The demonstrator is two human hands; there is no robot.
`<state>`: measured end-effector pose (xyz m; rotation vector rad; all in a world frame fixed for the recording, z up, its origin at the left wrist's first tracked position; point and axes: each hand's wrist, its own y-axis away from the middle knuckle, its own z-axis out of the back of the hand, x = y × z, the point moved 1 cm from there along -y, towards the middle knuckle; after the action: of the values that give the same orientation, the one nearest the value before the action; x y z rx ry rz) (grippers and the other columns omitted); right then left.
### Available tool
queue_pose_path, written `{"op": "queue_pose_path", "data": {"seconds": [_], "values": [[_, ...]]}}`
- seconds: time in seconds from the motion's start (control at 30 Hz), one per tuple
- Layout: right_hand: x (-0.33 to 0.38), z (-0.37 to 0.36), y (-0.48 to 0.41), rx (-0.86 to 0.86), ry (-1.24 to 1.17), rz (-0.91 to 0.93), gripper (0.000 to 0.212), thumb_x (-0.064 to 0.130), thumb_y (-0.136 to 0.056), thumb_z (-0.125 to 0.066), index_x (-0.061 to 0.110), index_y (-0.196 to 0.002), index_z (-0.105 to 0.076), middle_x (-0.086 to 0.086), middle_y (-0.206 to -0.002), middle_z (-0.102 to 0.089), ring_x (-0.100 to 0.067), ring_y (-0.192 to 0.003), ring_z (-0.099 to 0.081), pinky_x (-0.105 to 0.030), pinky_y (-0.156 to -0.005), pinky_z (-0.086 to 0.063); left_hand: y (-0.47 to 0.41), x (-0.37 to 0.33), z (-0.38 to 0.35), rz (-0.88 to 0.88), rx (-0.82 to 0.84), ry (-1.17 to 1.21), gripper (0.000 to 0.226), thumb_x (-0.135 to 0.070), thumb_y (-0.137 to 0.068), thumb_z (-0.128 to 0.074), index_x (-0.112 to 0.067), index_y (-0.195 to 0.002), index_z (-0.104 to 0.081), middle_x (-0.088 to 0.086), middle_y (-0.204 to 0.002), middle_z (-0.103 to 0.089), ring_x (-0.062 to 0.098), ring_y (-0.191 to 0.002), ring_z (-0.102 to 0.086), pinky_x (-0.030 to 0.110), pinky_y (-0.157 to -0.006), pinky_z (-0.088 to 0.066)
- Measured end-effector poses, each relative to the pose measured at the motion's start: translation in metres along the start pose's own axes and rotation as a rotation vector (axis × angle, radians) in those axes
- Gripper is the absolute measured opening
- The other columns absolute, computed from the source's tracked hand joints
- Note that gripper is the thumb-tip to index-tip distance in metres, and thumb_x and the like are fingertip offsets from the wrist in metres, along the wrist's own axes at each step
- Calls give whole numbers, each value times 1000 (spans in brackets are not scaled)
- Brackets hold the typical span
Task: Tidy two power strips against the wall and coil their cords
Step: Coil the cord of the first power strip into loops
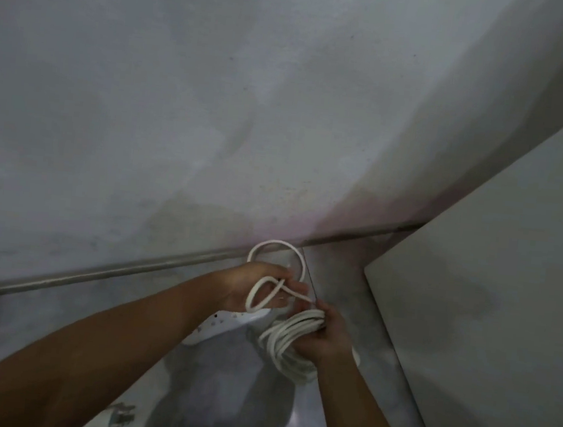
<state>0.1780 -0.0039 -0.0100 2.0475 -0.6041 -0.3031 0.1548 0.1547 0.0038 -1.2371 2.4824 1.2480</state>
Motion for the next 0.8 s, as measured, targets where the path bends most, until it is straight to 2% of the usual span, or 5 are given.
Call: {"op": "queue_pose_path", "data": {"seconds": [0.13, 0.23, 0.33, 0.6, 0.8], "values": [[-4, -2, -4, 98, -141, 107, 10, 12, -77, -48, 14, -69, -55, -3, -55, -60, -20, -61, -59, -33, -82, -51, 4, 22, 24, -4, 51, 7, 45, -16, -101, -35, 18, -130, -40, 32, -143, -37, 42, -136, -35, 45, -119, -23], [-13, 5, -13, 80, -212, 213, 20, 13, -79, -48, 22, -63, -38, 5, -48, -44, -11, -58, -42, -25, -81, -40, 9, 24, 39, -54, -106, -273, 24, -10, -95, -48, 8, -103, -62, 25, -105, -65, 30, -95, -65, 34, -90, -52], [-20, 14, -11, 107, -268, 260, 26, 22, -82, -51, 21, -60, -36, 4, -47, -40, -12, -56, -39, -28, -85, -37, 21, 18, 64, 53, -266, -536, 12, -11, -91, -57, -10, -88, -68, 8, -82, -66, 13, -67, -59, 25, -62, -45], [-9, 29, -5, 130, -272, 384, 26, 30, -73, -56, 24, -57, -35, 6, -45, -40, -11, -57, -39, -29, -85, -38, 19, 72, 91, 185, -602, -425, 27, -21, -95, -38, -4, -84, -55, 11, -69, -64, 22, -56, -61, 24, -54, -48], [7, 35, 11, 394, -157, 309, 27, 32, -74, -57, 19, -53, -48, 6, -40, -39, -5, -44, -43, -23, -62, -46, 6, 50, 85, -170, -728, -497, 27, -6, -97, -41, -13, -77, -58, 5, -82, -58, 15, -72, -58, 13, -66, -53]]}}
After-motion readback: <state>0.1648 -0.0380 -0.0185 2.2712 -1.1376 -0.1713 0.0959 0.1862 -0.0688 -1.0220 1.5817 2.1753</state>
